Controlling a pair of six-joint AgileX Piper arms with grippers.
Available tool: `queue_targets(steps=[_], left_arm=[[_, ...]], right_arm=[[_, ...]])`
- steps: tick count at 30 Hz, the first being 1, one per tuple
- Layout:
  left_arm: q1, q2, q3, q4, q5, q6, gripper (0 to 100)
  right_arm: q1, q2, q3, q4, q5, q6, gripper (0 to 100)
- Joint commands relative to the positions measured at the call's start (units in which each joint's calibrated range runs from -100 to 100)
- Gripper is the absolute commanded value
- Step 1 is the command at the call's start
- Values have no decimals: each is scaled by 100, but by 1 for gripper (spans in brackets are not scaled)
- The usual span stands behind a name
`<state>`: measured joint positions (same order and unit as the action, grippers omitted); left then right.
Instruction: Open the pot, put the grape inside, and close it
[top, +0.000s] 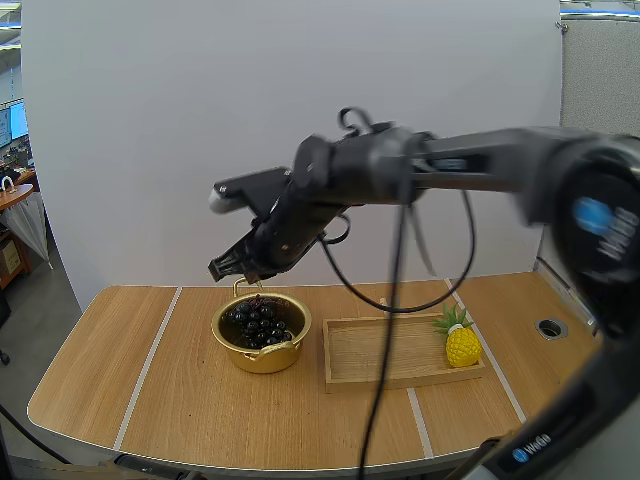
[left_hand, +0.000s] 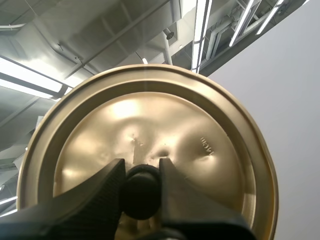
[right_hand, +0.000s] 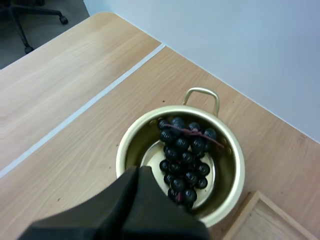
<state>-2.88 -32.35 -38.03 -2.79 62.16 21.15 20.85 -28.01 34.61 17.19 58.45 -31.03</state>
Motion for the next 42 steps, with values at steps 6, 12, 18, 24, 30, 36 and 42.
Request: queue_targets(steps=[6, 12, 18, 24, 30, 36, 42], left_arm=[[-14, -18, -43, 39, -294, -57, 0], [-14, -18, -43, 39, -294, -57, 0], [-14, -18, -43, 39, -294, -57, 0], [-14, -18, -43, 39, -294, -57, 0], [-14, -18, -43, 39, -294, -57, 0], [-14, -54, -43, 28, 163, -57, 0], [-14, -152, -43, -37, 3344, -57, 0]], right_arm=[[-2, -2254, 865, -256, 970, 94, 0], [-2, -3600, 1057, -295, 1808, 233, 0], [-2, -4724, 1275, -538, 2688, 401, 0], [-2, -5466, 1463, -614, 3435, 560, 0], [-27, -5843, 1463, -1040, 3659, 761, 0], [-178, -5906, 1463, -1061, 3875, 761, 0], [-190, -5915, 1463, -1061, 3893, 761, 0]])
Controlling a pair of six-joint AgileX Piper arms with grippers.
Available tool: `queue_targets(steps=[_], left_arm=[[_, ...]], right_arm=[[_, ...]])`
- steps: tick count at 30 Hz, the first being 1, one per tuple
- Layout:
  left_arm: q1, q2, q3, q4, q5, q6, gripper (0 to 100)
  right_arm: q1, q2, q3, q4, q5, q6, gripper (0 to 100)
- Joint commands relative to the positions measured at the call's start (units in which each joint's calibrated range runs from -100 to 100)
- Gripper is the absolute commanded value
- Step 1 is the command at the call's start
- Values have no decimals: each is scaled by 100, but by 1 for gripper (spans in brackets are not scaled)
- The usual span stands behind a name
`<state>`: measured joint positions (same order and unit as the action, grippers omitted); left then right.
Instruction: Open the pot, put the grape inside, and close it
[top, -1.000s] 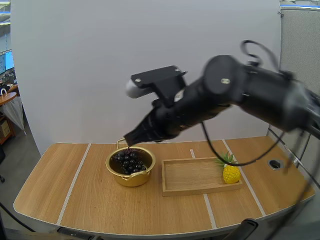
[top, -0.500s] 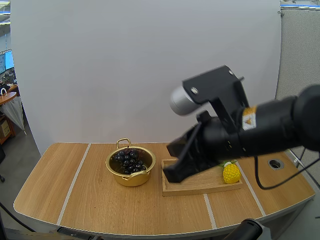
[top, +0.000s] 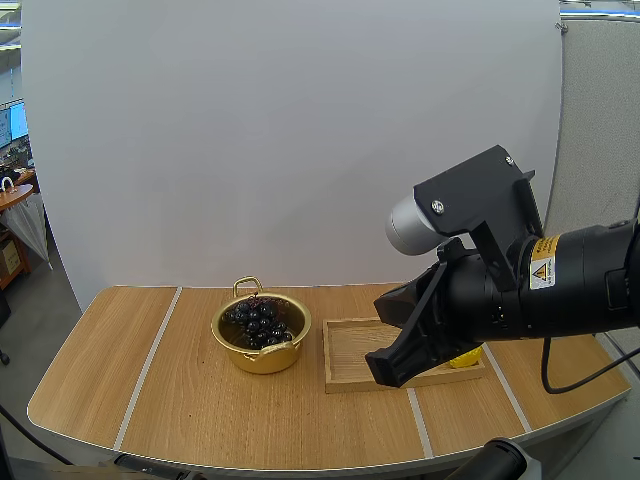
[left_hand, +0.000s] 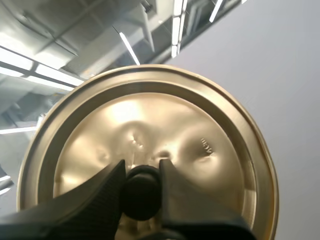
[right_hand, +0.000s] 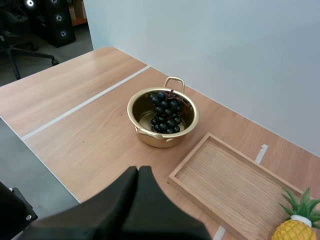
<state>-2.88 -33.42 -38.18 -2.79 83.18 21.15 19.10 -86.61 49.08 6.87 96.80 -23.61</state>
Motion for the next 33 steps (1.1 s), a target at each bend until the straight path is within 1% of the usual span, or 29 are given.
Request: queue_targets(steps=[1, 6, 8, 11, 16, 22, 26, 30, 33], left_arm=[[-14, -44, -28, -37, 1637, -57, 0], [-14, 149, 39, -37, 1682, -68, 0], [-14, 177, 246, -1, 1682, -283, 0], [-14, 177, 629, -40, 1682, -283, 0], [-14, 166, 1739, -343, 1682, -239, 0], [-14, 176, 3493, -1014, 1682, 244, 0], [-14, 190, 4609, -1024, 1682, 481, 0], [-14, 464, 5316, -1024, 1296, 663, 0], [-14, 812, 5644, -1024, 993, 730, 0]], right_arm=[[-15, -54, 17, -29, 58, 19, 0], [-15, -54, 17, -29, 58, 19, 0], [-15, -54, 17, -29, 58, 19, 0], [-21, -54, 17, -29, 76, 19, 0], [-91, -54, 17, -29, 91, 19, 0], [-91, -54, 17, -29, 111, 19, 0], [-91, -54, 17, -29, 163, 19, 0], [-91, -54, 17, -29, 163, 19, 0], [-91, -54, 17, -29, 163, 19, 0]])
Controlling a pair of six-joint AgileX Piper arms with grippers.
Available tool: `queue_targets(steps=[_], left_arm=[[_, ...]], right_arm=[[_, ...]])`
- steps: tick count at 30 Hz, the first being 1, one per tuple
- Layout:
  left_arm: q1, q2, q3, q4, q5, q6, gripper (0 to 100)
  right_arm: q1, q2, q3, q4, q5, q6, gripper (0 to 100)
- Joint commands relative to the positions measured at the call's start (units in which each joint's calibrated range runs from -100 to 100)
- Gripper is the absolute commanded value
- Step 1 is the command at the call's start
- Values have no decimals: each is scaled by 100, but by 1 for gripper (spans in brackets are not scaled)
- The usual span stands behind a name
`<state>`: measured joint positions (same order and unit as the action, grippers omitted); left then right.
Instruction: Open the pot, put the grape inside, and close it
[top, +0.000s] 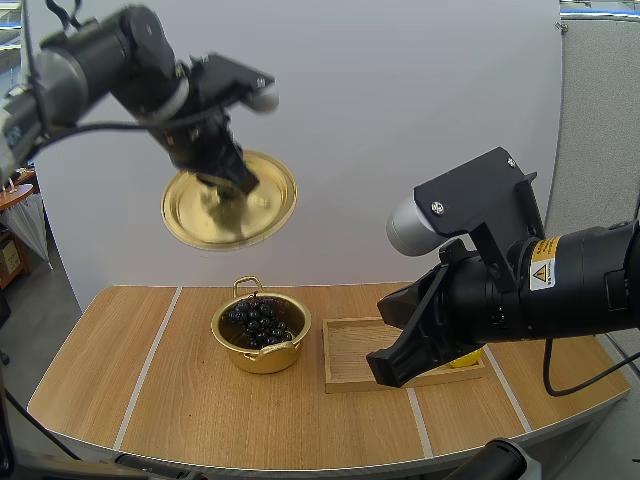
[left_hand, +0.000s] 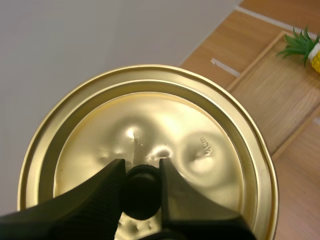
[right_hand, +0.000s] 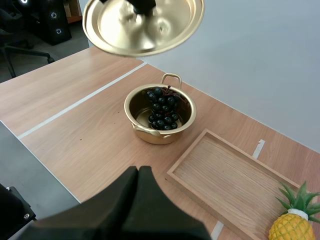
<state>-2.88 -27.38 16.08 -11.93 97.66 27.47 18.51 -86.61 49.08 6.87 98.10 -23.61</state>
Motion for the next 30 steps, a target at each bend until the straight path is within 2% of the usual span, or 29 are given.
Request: queue_targets(steps=[1, 18, 24, 30], left_arm=[[-14, 347, 273, -109, -565, 110, 0], [-14, 2518, 369, -478, -1100, 359, 0], [-14, 2789, 369, -715, -1287, 491, 0], [-14, 2800, 634, -889, -1983, 749, 0]], right_arm=[[-44, -54, 17, -29, 30, 19, 0], [-111, -54, 17, -29, 30, -1, 0], [-111, -54, 17, -29, 30, -1, 0], [-111, -54, 17, -29, 30, -1, 0]])
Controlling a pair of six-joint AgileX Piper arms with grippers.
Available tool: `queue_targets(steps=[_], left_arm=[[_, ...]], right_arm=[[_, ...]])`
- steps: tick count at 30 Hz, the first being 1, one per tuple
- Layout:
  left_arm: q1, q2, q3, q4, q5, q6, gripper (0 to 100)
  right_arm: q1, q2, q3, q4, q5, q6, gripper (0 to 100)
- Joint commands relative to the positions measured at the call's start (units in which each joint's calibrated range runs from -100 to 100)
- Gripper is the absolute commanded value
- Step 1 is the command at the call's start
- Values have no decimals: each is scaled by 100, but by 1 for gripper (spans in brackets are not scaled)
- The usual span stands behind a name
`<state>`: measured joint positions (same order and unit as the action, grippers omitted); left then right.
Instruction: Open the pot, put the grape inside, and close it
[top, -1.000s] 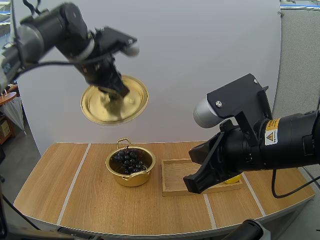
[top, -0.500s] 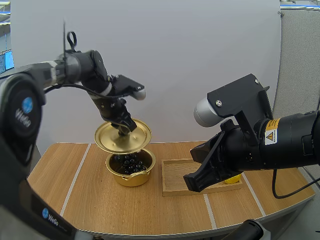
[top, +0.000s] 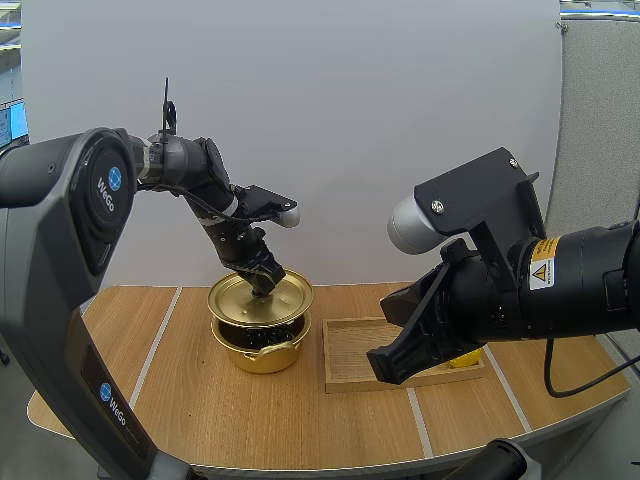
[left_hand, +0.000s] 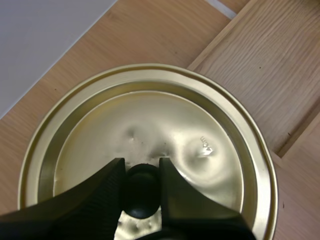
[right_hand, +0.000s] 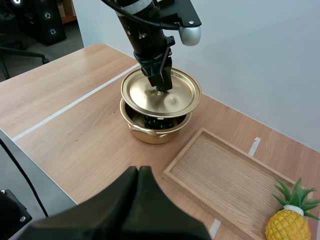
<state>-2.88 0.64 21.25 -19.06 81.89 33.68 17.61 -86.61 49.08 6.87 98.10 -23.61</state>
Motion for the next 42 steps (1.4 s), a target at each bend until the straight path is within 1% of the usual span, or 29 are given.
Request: queue_targets(steps=[1, 20, 30, 37, 39, 40, 41, 42], left_arm=[[-14, -1, 176, -166, -490, 175, 0], [-14, 14, 872, -132, -1281, 407, 0], [-14, 389, 891, -132, -1067, 407, 0], [-14, 377, 891, -132, -1008, 407, 0], [-14, 377, 891, -132, -927, 407, 3], [-14, 377, 891, -132, -884, 407, 6], [-14, 377, 891, -132, -835, 407, 10], [-14, 377, 891, -132, -768, 407, 18]], right_arm=[[-20, -54, 17, -29, 30, -1, 0], [-20, -54, 17, -29, 30, -1, 0], [-20, -54, 17, -29, 30, -1, 0], [-20, -54, 17, -8, 30, 0, 0], [-20, -54, 17, -8, 30, 0, 0], [-20, -54, 17, -8, 30, 0, 0], [-20, -54, 17, -8, 30, 0, 0], [-20, -54, 17, 4, 30, 0, 0]])
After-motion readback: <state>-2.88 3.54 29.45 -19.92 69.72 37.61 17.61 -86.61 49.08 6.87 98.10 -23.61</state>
